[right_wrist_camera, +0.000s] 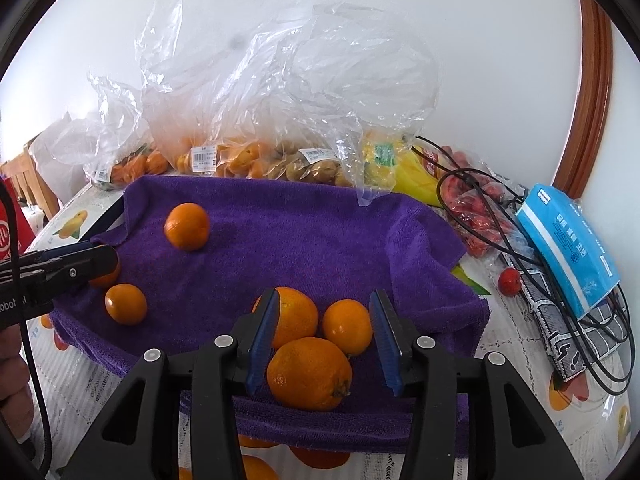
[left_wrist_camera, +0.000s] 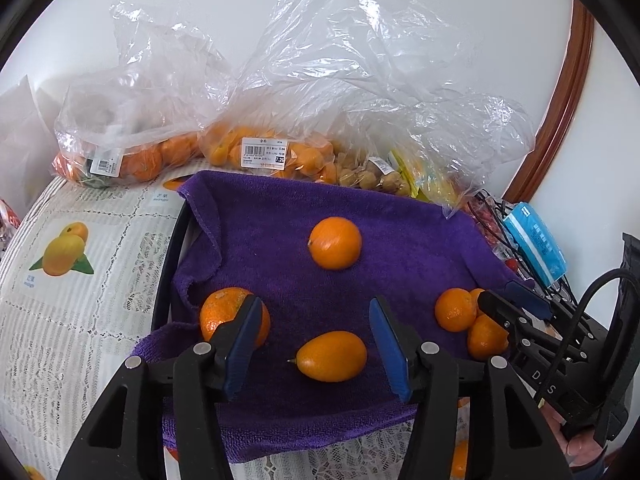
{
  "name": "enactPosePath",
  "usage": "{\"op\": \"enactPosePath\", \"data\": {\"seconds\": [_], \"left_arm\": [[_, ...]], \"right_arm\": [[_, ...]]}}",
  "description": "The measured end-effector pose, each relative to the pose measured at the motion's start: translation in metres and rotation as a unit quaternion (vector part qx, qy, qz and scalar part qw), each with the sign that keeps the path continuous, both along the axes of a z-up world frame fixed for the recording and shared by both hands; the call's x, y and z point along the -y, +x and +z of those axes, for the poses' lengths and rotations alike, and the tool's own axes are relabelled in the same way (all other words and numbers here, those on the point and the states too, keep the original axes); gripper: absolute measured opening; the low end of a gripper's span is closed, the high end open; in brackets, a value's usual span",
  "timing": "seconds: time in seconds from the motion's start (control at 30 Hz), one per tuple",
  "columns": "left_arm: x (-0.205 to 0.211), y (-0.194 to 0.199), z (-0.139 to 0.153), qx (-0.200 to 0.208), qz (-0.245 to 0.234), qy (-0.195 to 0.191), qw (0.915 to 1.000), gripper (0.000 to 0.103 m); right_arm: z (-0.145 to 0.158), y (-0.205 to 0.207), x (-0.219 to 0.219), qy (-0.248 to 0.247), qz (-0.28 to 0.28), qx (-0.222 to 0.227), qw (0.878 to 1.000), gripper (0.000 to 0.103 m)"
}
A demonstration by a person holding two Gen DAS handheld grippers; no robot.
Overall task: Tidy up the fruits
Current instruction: 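Withdraw both open grippers from the towel toward the loose fruit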
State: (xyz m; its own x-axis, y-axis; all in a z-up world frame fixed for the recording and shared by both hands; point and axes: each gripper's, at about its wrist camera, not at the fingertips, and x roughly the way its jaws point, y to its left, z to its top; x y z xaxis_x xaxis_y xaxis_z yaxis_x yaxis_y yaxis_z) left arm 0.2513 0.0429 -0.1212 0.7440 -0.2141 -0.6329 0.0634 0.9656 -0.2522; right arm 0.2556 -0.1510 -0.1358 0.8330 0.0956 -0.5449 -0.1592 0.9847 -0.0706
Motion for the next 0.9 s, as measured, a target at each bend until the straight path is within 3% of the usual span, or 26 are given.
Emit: {"op": "enactPosePath", "data": {"seconds": [0.37, 0.67, 0.8, 0.9], "left_arm": [[-0.001, -0.005, 0.006, 0.007, 0.008, -0.006, 0.9999, 0.055], [0.005, -0.018, 0.011, 0.013, 0.002, 0.001, 0.9999, 0.056], [0.005, -0.025, 0.014, 0.018, -0.004, 0.0, 0.9998, 0.056], [0.004, -0.031, 0.015, 0.021, -0.004, 0.004, 0.9998, 0.056]], "right_arm": [[0.008, -0.009, 0.002, 0.027, 0.003, 0.009, 1.0, 0.058], [0.008, -0.033, 0.002, 0.033, -0.008, 0.02, 0.999, 0.059], [0.006, -0.048, 0.002, 0.013, -0.033, 0.027, 0.999, 0.059], [0.006, -0.058, 0.008, 0.028, -0.046, 0.023, 0.998, 0.059]]}}
